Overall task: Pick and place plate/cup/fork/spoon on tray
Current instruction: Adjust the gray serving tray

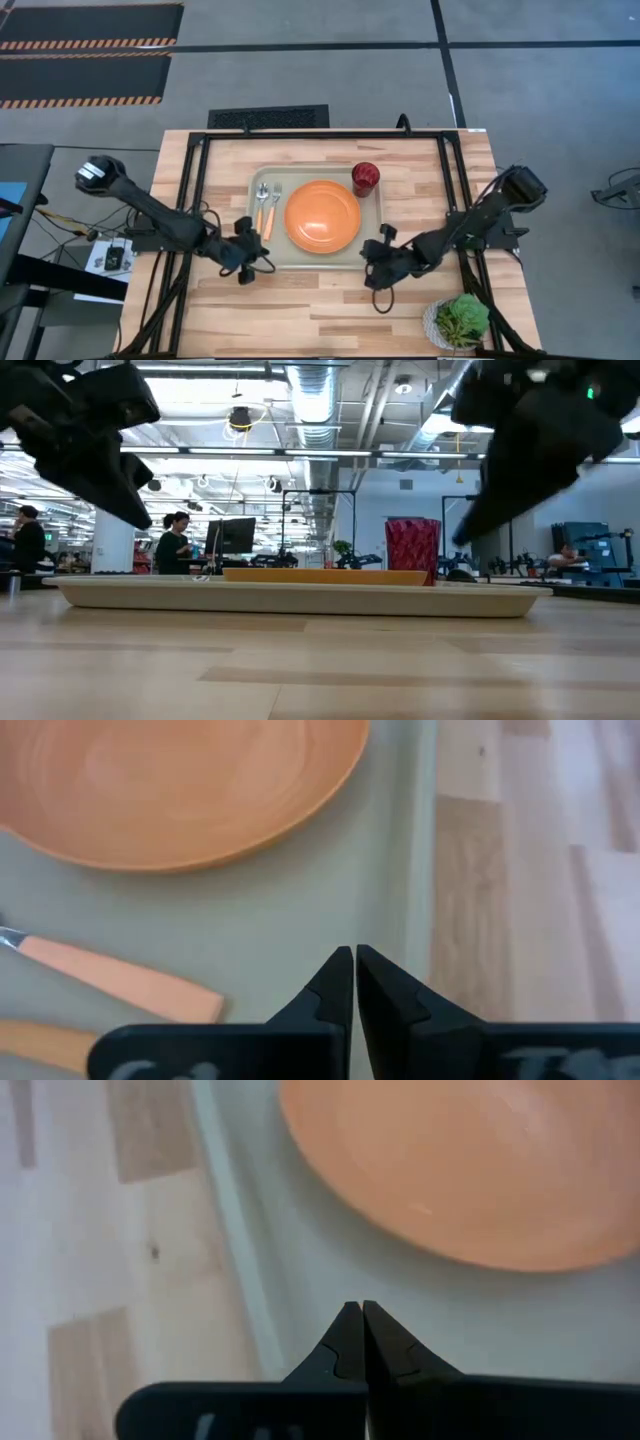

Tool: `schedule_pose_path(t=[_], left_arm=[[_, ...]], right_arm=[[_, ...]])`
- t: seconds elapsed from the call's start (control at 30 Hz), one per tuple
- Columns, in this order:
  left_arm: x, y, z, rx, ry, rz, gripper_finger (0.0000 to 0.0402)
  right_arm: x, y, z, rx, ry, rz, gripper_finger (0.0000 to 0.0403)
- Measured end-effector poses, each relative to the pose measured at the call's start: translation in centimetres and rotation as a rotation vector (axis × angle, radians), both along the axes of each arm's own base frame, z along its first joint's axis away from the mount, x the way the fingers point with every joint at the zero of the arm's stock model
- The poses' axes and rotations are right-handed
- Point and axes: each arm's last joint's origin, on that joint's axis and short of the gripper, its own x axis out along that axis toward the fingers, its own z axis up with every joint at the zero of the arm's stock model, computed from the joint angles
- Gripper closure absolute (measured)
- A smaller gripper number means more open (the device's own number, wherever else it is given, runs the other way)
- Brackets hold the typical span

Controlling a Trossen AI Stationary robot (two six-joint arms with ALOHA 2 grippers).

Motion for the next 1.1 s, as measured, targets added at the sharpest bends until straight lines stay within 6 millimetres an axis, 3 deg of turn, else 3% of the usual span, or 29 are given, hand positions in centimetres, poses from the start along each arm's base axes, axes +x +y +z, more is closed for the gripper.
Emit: schedule_pose_path(t=[0.17,0.47,1.1], left_arm=[[0.9,-1.0,-1.5,0.061,0.052,0.012,0.0397],[2.5,-2.7,-4.0,0.102,0.192,-0.010,0.0397],[3.0,-4.3,-3.7,0.082,0.225,-0.040,0.0397]], right_arm=[[0.4,-0.1,-2.3,-0.003,0.096,0.006,0.0400],[0.6,0.1,-3.6,0.013,0.154,0.016,0.0400],[0.2,1.2,-3.7,0.125,0.183,0.070,0.0400]])
